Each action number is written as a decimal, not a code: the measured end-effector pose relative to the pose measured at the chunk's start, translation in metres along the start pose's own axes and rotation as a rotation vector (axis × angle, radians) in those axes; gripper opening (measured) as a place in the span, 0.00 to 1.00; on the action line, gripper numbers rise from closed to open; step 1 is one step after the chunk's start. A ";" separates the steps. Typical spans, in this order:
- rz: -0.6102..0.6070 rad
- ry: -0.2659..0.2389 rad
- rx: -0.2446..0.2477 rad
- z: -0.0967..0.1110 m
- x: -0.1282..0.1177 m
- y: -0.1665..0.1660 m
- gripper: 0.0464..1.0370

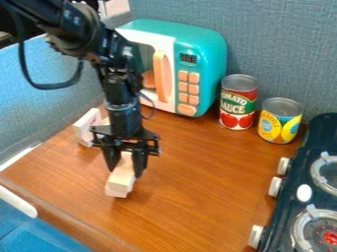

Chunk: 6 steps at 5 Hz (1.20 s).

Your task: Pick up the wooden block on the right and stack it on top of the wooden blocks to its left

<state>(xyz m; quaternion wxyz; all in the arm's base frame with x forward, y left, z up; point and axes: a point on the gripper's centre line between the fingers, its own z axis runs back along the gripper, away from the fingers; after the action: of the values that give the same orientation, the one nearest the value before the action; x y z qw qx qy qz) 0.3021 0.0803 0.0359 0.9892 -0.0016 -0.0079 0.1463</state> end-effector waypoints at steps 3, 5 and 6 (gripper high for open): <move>0.024 0.015 -0.060 0.002 0.002 0.017 0.58; 0.017 -0.023 -0.062 0.013 0.003 0.009 0.97; 0.015 -0.018 -0.075 0.013 0.002 0.007 0.96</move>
<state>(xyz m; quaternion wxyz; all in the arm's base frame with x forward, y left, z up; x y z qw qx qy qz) 0.3019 0.0877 0.0493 0.9872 -0.0375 -0.0224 0.1531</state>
